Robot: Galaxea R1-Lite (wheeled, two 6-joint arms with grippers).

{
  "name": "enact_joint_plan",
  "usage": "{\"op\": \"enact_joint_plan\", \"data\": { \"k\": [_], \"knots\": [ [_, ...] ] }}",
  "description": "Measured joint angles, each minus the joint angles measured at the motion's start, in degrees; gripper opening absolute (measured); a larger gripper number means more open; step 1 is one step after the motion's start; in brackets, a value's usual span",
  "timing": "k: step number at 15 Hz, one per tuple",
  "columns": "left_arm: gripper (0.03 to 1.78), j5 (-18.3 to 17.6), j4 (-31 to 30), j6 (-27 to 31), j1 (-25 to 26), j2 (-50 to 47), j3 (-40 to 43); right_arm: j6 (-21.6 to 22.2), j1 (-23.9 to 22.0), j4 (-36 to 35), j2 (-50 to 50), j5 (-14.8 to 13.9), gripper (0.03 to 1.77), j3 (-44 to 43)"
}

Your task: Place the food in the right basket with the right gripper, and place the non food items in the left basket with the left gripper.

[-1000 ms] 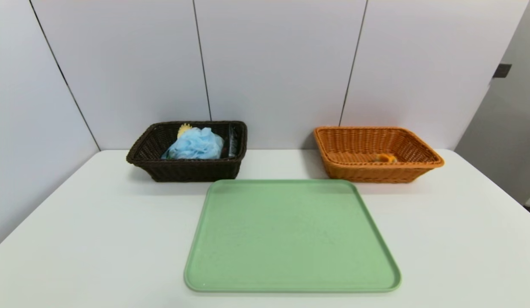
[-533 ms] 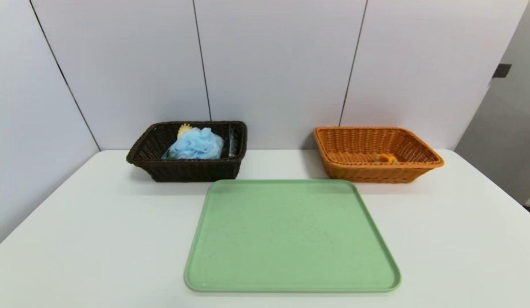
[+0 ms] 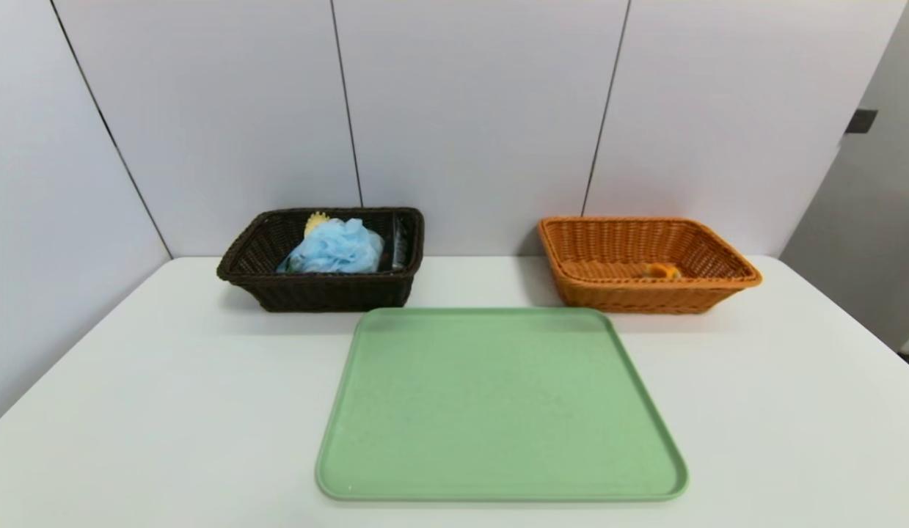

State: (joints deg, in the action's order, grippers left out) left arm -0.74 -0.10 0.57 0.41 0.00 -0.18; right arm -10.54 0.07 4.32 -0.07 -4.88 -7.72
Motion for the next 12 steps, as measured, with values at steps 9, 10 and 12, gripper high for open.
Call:
{"op": "enact_joint_plan", "data": {
  "k": [9,10,12],
  "knots": [
    [1.69,0.44,0.2,-0.05,0.0,-0.07,0.18,0.88,0.0,-4.05,0.0,6.3,1.7,6.79],
    [1.69,0.45,0.2,-0.09,0.02,-0.07,0.18,2.15,0.0,-4.01,0.0,7.05,1.7,7.08],
    [1.69,0.48,0.1,-0.24,0.02,-0.07,0.18,4.57,0.0,-4.07,0.0,7.02,1.7,7.34]
  ]
}}
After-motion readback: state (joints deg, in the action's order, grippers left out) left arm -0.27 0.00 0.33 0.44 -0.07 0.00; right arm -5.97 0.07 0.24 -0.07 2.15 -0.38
